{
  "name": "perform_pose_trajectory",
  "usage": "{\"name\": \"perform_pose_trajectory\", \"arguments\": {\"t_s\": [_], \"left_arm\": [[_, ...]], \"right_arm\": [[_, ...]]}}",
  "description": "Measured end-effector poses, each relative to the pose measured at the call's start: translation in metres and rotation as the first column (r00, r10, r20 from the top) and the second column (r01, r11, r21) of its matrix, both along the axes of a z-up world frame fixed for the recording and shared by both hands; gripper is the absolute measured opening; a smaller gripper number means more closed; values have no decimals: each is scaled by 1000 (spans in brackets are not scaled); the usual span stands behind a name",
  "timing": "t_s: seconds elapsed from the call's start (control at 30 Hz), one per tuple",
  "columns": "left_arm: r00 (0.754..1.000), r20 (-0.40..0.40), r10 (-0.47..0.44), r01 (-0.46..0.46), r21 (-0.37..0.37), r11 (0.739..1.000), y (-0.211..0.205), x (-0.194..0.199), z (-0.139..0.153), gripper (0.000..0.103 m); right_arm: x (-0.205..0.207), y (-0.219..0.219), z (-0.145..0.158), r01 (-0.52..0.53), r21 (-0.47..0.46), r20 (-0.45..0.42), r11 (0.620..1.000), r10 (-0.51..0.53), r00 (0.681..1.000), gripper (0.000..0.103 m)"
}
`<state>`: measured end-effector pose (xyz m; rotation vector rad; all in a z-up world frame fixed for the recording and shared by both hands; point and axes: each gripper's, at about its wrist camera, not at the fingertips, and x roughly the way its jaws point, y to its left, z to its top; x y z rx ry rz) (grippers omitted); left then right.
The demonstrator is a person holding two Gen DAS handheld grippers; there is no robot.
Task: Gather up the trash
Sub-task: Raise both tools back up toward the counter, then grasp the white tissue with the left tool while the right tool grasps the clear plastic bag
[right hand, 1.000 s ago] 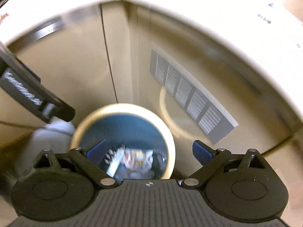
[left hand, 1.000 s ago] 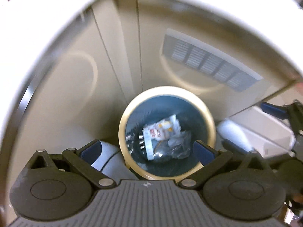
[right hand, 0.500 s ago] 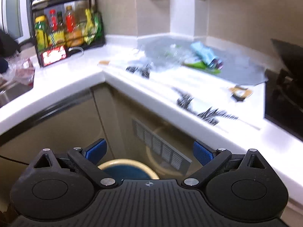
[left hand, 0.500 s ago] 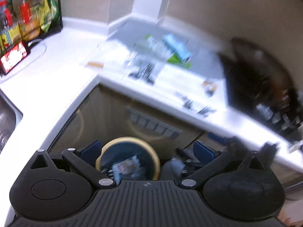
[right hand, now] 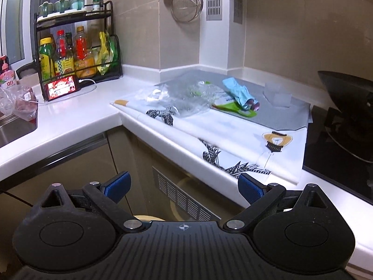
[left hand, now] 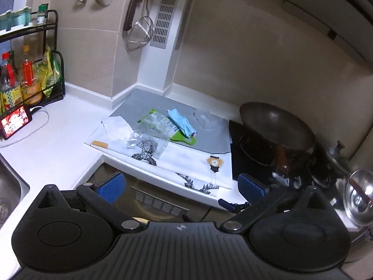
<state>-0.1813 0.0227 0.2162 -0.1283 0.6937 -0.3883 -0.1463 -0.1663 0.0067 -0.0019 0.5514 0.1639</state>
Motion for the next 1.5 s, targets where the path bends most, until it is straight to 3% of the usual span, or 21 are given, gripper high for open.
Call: {"name": "perform_pose_trajectory", "arguments": {"t_s": [0.27,0.67,1.17,1.33,1.5], "left_arm": [[1000,-14,26,-27,-61,998,20,5,3,103],[992,97,80,-84,36,996,22,4,5,103],[989,97,111,-115,38,993,29,18,-1,103],[987,132,88,-94,38,995,28,18,3,103],[990,116,85,-89,32,996,31,28,-1,103]], "right_arm": [[0,1,1,11,-22,9,1000,-11,1000,100],[3,4,-4,7,-40,-17,999,-7,1000,100],[9,2,-6,15,-36,-26,999,-16,1000,100],[13,2,-6,11,-37,-25,999,-12,1000,100],[19,3,-6,10,-38,-27,999,-11,1000,100]]}}
